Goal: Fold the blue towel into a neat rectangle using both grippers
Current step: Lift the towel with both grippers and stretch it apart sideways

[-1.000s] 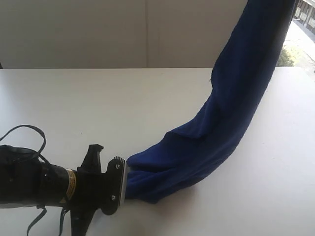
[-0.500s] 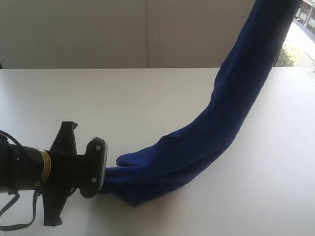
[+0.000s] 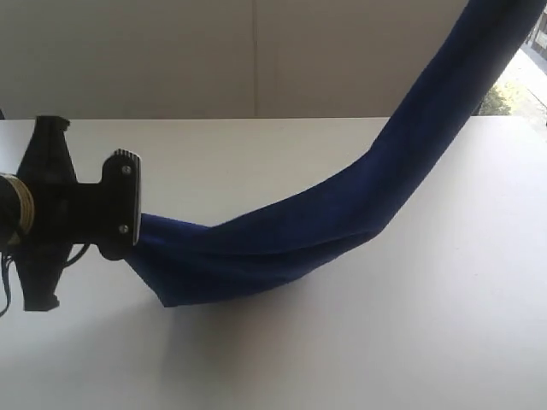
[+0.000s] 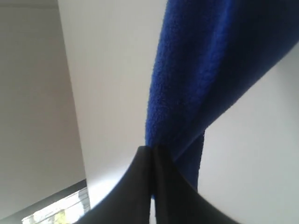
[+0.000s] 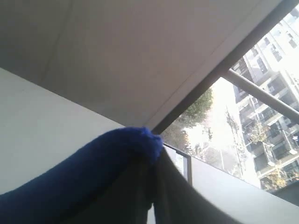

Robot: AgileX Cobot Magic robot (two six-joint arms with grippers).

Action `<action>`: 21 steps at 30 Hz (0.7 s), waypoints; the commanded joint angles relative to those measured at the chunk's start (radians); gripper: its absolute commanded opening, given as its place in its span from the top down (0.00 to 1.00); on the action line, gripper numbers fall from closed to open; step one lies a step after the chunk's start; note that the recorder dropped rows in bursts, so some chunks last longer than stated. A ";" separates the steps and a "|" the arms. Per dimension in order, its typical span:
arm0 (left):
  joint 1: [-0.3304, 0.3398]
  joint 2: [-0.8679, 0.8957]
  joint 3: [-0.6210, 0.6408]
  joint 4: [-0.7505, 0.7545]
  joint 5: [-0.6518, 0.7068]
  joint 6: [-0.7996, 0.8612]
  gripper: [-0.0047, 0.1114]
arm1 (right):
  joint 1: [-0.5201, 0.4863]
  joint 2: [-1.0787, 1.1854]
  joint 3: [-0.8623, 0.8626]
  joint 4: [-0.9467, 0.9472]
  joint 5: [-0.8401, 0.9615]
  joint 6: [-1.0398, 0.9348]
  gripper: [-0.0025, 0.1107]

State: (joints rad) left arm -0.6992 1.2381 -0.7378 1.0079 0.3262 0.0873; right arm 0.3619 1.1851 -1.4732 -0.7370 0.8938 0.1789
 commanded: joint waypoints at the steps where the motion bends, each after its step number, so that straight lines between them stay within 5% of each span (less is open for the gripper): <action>1: -0.001 -0.063 -0.035 0.078 0.133 -0.003 0.96 | -0.004 0.003 0.024 -0.136 0.035 0.092 0.98; 21: -0.001 -0.379 -0.066 0.153 0.289 -0.005 0.96 | -0.004 0.001 0.032 -0.239 0.153 0.163 0.98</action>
State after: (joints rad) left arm -0.6992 0.8984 -0.7902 1.1406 0.5960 0.0873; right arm 0.3619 1.1906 -1.4444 -0.9398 1.0356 0.3253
